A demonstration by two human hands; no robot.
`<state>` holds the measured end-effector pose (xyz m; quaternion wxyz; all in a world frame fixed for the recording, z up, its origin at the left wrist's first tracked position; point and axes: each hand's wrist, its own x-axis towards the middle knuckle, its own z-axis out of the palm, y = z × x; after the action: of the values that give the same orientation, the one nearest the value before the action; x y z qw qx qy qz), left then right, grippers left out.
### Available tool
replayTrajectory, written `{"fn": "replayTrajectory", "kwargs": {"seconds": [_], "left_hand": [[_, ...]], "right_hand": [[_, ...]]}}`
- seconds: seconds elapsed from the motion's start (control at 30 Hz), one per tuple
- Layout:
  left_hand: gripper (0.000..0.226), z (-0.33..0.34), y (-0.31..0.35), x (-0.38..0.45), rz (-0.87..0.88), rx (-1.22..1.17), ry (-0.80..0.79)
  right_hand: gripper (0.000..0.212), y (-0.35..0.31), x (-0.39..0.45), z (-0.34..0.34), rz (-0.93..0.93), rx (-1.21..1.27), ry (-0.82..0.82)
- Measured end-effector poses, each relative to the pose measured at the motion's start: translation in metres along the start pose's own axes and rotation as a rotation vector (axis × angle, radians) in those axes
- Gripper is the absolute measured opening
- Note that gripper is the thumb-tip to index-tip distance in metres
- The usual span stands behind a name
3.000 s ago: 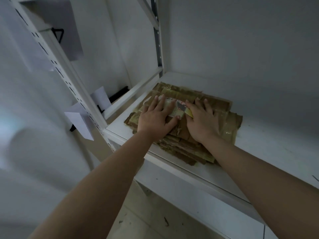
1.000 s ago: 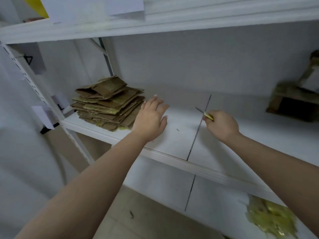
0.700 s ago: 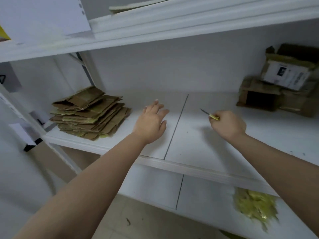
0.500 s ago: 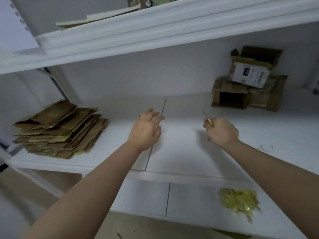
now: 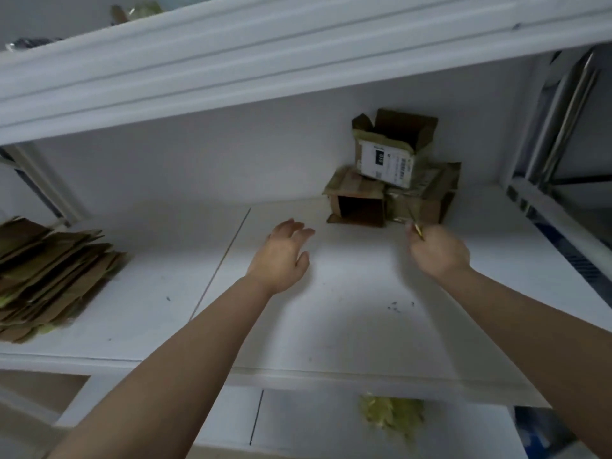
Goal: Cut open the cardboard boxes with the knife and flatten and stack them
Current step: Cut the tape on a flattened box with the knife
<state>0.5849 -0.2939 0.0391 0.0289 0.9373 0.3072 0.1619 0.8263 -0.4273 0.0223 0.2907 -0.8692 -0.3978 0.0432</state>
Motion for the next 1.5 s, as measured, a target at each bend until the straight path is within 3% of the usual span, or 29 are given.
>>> {"fn": "replayTrajectory", "kwargs": {"seconds": [0.17,0.27,0.43,0.67,0.93,1.1,1.33,1.5], "left_hand": [[0.053,0.033,0.068,0.037,0.048,0.001,-0.065],[0.055,0.047,0.086,0.058,0.082,0.03,-0.108],[0.065,0.054,0.097,0.106,-0.153,-0.16,-0.198],[0.074,0.068,0.122,0.156,-0.374,-0.599,-0.18],[0.064,0.081,0.108,0.174,-0.448,-0.783,-0.131],[0.063,0.082,0.094,0.163,-0.455,-0.644,-0.183],[0.064,0.051,0.036,0.094,-0.422,-0.476,-0.099],[0.054,0.023,-0.025,0.033,-0.491,-0.33,-0.024]], "right_hand": [[0.04,0.04,0.041,-0.027,-0.002,0.042,-0.039],[0.037,0.046,0.06,-0.027,-0.045,0.132,0.018],[0.041,0.053,0.091,-0.011,-0.012,0.271,0.134],[0.033,0.04,0.12,-0.005,0.054,0.587,-0.006],[0.041,0.037,0.138,0.008,0.152,0.495,-0.107],[0.049,0.031,0.134,0.018,0.166,0.509,-0.186],[0.04,-0.023,0.097,0.038,0.078,0.468,-0.28],[0.031,-0.079,0.06,0.068,0.038,0.461,-0.333]]}}
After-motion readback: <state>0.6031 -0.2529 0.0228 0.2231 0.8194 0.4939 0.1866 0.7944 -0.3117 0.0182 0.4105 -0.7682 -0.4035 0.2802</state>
